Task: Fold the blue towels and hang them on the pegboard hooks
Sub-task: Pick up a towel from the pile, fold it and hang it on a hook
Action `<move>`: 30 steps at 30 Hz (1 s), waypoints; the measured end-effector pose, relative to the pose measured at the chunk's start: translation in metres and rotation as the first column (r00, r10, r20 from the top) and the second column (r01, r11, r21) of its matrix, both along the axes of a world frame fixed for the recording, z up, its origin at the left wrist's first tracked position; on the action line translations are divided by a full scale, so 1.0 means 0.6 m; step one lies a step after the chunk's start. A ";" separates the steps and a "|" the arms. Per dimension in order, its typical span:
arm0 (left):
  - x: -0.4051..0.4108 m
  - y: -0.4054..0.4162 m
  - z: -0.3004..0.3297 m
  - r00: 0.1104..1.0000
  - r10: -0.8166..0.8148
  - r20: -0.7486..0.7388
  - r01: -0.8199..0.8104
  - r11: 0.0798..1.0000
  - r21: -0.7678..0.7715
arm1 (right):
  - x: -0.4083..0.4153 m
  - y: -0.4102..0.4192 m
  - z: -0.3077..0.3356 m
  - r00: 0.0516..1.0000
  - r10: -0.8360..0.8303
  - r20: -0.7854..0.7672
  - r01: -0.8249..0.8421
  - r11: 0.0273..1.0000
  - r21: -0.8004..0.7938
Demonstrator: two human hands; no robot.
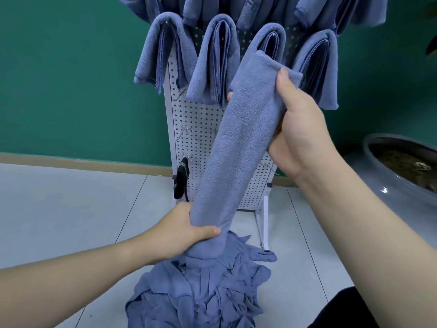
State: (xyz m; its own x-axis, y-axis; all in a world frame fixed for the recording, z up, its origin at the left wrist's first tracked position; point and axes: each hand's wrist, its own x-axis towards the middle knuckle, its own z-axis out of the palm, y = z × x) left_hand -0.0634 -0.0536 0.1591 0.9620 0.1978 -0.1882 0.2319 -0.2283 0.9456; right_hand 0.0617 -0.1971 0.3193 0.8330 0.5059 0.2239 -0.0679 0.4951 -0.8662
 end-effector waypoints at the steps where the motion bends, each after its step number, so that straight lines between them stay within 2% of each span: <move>1: -0.002 0.006 -0.007 0.999 -0.029 -0.020 0.030 0.999 0.037 | 0.004 -0.001 -0.002 1.000 -0.021 -0.019 0.021 1.000 0.002; 6: -0.012 0.036 -0.023 0.957 -0.198 -0.211 0.234 0.959 0.160 | 0.019 0.001 -0.017 0.995 -0.055 -0.087 0.054 0.998 -0.019; 8: -0.010 0.042 -0.017 0.952 -0.215 -0.219 0.253 0.954 0.161 | 0.024 0.003 -0.025 0.991 -0.049 -0.126 0.047 0.999 -0.016; 11: 0.007 0.040 0.015 0.977 -0.200 -0.073 0.204 0.978 0.040 | 0.027 0.015 -0.039 0.984 -0.021 -0.177 0.017 0.999 -0.027; 15: 0.038 0.026 0.069 0.982 -0.082 0.173 0.108 0.984 -0.144 | 0.026 0.034 -0.058 0.978 -0.012 -0.208 0.001 0.999 -0.051; 18: 0.046 0.035 0.085 0.981 -0.030 0.193 0.064 0.983 -0.174 | 0.033 0.039 -0.067 0.975 -0.062 -0.212 0.047 0.996 -0.075; 23: 0.037 0.062 0.096 0.992 -0.015 0.124 0.042 0.975 -0.217 | 0.061 0.026 -0.103 0.942 -0.263 -0.209 0.199 0.938 -0.283; 27: 0.026 0.084 0.111 0.991 0.061 0.120 -0.029 0.968 -0.249 | 0.082 0.014 -0.139 0.927 -0.287 -0.241 0.140 0.862 -0.488; 30: 0.019 0.097 0.129 0.981 0.092 0.171 -0.041 0.960 -0.278 | 0.082 0.008 -0.157 0.938 -0.235 -0.254 0.044 0.808 -0.587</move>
